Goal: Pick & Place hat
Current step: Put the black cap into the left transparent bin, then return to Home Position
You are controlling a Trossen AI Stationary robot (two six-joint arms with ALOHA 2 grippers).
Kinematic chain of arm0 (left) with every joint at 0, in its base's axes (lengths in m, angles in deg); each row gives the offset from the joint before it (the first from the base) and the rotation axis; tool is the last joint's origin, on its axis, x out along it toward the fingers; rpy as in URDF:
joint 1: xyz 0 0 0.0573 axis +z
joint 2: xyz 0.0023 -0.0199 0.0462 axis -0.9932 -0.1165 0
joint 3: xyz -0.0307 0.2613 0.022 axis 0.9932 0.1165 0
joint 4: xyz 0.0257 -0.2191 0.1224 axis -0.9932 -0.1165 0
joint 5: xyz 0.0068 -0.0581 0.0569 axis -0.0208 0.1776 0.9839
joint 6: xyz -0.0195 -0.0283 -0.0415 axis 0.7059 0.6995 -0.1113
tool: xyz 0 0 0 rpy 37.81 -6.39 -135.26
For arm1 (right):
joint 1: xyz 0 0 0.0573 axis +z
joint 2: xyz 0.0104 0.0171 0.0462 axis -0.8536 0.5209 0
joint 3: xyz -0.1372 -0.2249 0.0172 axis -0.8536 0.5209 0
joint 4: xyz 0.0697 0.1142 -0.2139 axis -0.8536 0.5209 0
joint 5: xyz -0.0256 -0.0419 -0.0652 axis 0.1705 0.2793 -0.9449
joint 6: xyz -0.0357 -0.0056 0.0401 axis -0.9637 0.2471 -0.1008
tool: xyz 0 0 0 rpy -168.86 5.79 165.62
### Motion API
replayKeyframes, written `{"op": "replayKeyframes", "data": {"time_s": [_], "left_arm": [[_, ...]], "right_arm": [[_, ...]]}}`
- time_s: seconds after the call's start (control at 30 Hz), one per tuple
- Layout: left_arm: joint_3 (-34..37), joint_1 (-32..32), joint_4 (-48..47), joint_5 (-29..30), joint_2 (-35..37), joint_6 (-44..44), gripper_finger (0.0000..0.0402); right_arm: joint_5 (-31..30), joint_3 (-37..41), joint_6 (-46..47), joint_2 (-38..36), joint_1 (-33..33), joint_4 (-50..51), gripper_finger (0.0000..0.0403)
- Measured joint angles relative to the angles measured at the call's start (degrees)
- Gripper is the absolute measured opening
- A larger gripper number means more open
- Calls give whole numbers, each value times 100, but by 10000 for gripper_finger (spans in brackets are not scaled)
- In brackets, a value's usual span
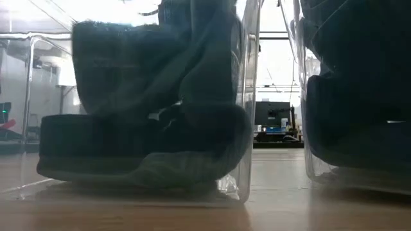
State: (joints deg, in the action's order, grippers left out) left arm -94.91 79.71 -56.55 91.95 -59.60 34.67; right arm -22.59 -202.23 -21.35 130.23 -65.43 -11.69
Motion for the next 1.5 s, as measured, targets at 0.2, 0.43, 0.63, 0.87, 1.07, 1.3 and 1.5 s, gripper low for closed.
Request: {"op": "replayKeyframes", "data": {"time_s": [0.2,0.43,0.63,0.87,1.07,1.3,1.5], "left_arm": [[0,-1,-11,-2,0,0,154],[0,0,-20,-4,0,-1,154],[5,-2,-23,-96,-41,82,154],[147,-2,-37,-178,-57,158,154],[412,0,-128,-181,-50,377,154],[767,0,-127,-199,-57,668,154],[1153,-2,-1394,-230,-12,728,154]], "right_arm": [[-391,0,-121,118,-1,16,21],[-429,0,-126,96,89,13,117],[-340,-53,-186,20,136,15,204],[-305,-74,177,-538,120,-175,244],[-690,-72,138,-1147,131,-149,253],[-3156,-67,-21,-1968,141,-166,235],[-4927,-32,460,-2685,180,283,221]]}}
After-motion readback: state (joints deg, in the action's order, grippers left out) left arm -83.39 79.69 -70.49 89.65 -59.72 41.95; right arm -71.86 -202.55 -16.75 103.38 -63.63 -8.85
